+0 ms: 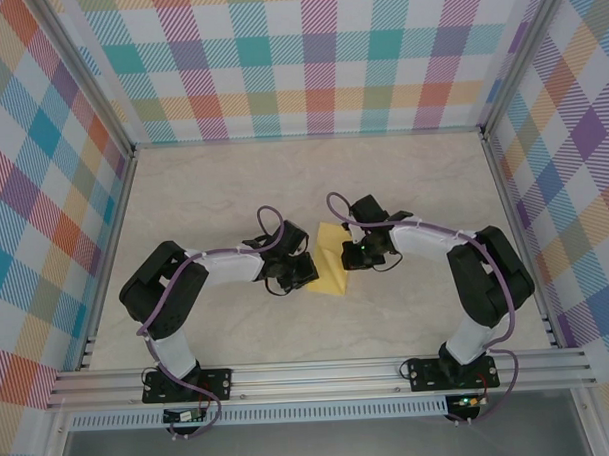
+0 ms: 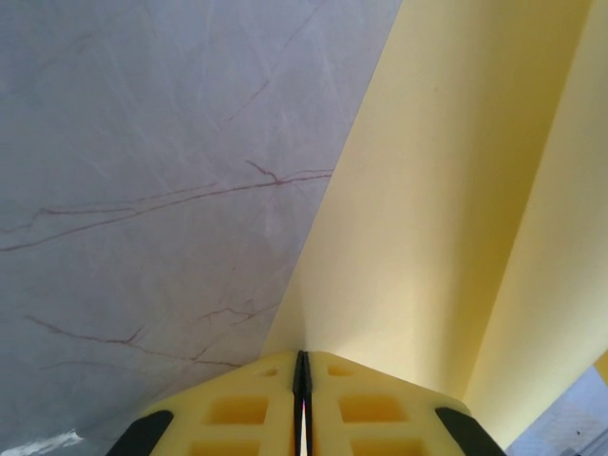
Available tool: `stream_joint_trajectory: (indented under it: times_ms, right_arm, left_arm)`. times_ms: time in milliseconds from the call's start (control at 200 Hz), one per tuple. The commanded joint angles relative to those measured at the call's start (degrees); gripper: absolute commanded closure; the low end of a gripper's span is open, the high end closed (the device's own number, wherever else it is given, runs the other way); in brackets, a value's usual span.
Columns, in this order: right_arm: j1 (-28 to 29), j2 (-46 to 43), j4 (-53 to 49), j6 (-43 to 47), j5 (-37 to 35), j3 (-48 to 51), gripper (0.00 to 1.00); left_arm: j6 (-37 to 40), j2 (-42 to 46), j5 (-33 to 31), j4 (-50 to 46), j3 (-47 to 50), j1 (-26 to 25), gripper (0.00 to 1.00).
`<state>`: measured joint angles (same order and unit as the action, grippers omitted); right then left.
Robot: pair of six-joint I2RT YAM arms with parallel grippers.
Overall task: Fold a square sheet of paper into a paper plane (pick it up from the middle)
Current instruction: Fold the triangle a second time at the center of the table.
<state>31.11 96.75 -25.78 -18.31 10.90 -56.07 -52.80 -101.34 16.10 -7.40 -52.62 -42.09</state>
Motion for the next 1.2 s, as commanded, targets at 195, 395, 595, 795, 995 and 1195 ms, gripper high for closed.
stream_joint_trajectory:
  times_ms: [195,395,595,795,995,1195]
  right_arm:
    - [-0.2,1.5,-1.8,3.8,0.9,-2.4,0.92]
    - [-0.2,3.3,-2.8,5.0,1.1,-4.0,0.92]
    - [-0.2,4.4,-3.4,5.9,1.1,-4.6,0.91]
    - [-0.2,4.9,-3.8,6.3,0.5,-5.0,0.91]
    - [-0.2,5.6,-4.0,6.4,0.3,-5.6,0.91]
    - [-0.2,6.6,-4.4,6.4,-0.4,-6.0,0.90]
  left_arm:
    - [1.4,-2.1,-1.4,-4.1,-0.9,-0.8,0.90]
    - [1.5,-2.1,-1.4,-4.4,-1.1,-0.8,0.90]
    - [1.6,-2.2,-1.5,-4.4,-1.1,-0.8,0.89]
    - [1.8,-2.3,-1.3,-4.5,-1.2,-0.9,0.89]
    - [1.8,-2.3,-1.3,-4.5,-1.2,-0.8,0.89]
    - [1.8,-2.5,-1.2,-4.6,-1.3,-0.9,0.89]
